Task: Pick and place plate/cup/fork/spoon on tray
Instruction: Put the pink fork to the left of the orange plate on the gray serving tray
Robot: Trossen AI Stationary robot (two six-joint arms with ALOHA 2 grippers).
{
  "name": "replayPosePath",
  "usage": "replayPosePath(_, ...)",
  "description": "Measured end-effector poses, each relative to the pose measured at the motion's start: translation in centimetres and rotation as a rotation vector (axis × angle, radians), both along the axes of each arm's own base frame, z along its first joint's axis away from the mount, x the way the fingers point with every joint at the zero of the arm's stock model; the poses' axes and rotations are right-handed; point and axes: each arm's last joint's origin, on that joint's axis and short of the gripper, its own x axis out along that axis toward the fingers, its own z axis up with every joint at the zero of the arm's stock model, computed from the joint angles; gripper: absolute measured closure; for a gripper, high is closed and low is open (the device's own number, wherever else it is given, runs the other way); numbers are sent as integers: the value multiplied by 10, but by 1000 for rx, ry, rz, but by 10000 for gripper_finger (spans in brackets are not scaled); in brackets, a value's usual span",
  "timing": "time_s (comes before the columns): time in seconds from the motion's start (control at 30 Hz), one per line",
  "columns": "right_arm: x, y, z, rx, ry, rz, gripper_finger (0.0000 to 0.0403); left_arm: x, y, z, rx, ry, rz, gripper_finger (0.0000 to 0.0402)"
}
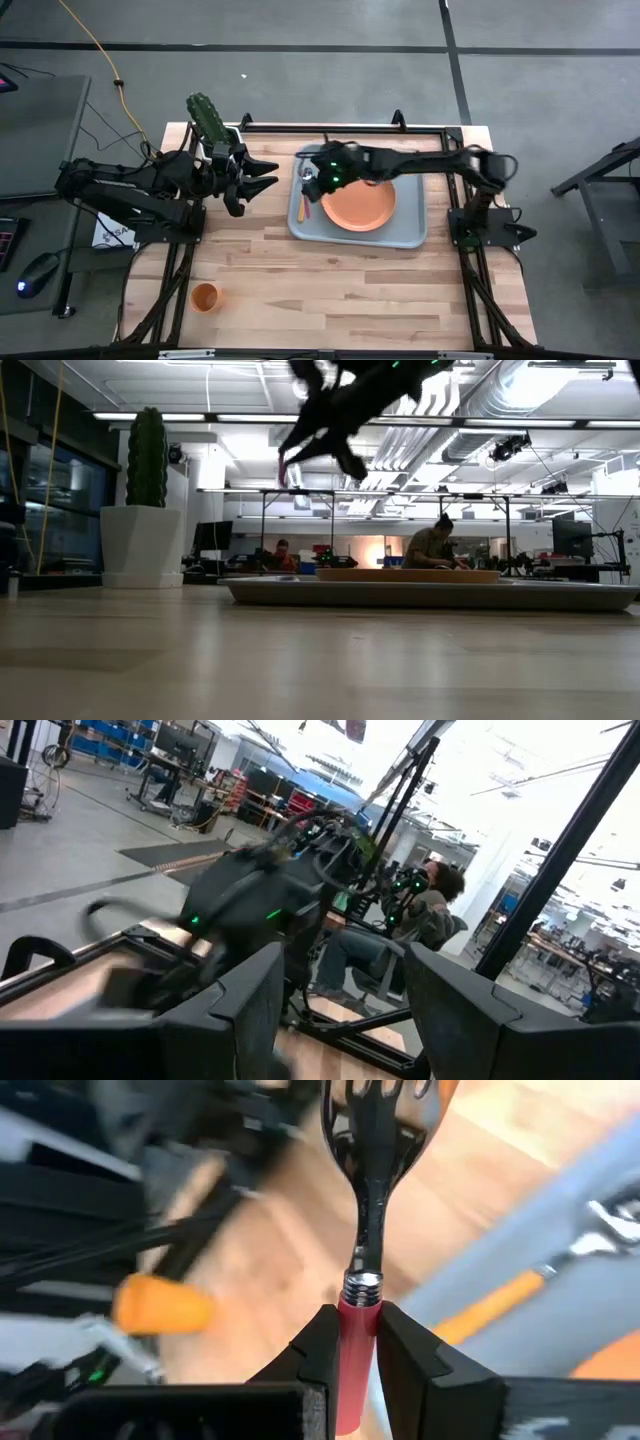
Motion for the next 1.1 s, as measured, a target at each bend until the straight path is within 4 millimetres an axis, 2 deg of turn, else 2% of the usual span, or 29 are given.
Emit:
replayPosePath(0.23,31,-25,-51,97,265,-135,366,0,0,0,0,0,-1,208)
replayPosePath(0.47,37,-41,-84,139,400,-251,366,0,0,0,-1,0,-2,208)
replayPosePath(0.9,28,-50,-92,146,504,-419,366,0,-1,0,-36,-9,-20,208)
replayPosePath(1.1,26,-49,-93,153,519,-441,366,0,-1,0,-41,-11,-22,208)
